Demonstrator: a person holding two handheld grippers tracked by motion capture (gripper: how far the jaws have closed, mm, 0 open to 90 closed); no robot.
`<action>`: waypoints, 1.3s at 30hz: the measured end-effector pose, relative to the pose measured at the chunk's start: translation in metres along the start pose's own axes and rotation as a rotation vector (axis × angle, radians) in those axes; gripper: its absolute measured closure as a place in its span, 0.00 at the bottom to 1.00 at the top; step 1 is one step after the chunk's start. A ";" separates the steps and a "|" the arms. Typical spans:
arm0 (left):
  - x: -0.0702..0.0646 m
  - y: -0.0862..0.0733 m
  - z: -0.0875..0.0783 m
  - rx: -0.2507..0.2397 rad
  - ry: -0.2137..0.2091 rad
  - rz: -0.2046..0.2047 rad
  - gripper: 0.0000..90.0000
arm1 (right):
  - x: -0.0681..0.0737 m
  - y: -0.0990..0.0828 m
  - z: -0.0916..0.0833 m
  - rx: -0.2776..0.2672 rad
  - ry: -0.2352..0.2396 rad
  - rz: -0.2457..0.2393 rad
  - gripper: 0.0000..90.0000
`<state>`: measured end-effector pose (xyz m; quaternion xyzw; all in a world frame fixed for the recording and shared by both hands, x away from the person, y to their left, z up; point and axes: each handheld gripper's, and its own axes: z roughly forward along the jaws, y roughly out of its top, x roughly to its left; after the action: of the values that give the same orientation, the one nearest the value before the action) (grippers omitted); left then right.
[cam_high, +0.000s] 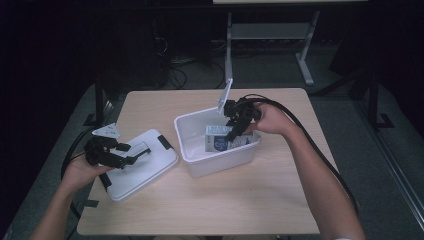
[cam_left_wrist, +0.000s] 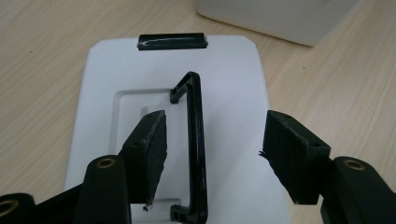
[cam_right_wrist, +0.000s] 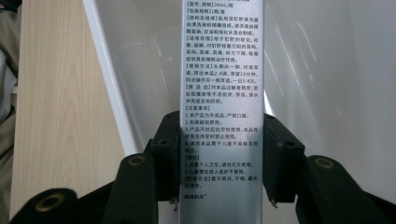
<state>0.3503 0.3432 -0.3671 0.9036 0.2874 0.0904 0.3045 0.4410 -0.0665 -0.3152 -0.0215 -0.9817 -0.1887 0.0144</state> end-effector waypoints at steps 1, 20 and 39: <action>0.001 0.000 0.000 0.004 0.000 0.002 0.43 | -0.001 -0.002 0.002 0.000 0.005 0.003 0.61; 0.001 -0.002 -0.001 0.004 0.003 0.001 0.44 | -0.007 -0.011 0.037 0.049 0.023 -0.011 0.61; 0.000 -0.001 -0.002 0.005 0.005 0.006 0.44 | -0.007 -0.009 0.054 0.129 0.058 0.005 0.58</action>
<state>0.3493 0.3452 -0.3667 0.9050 0.2859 0.0926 0.3012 0.4462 -0.0551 -0.3687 -0.0174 -0.9909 -0.1255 0.0447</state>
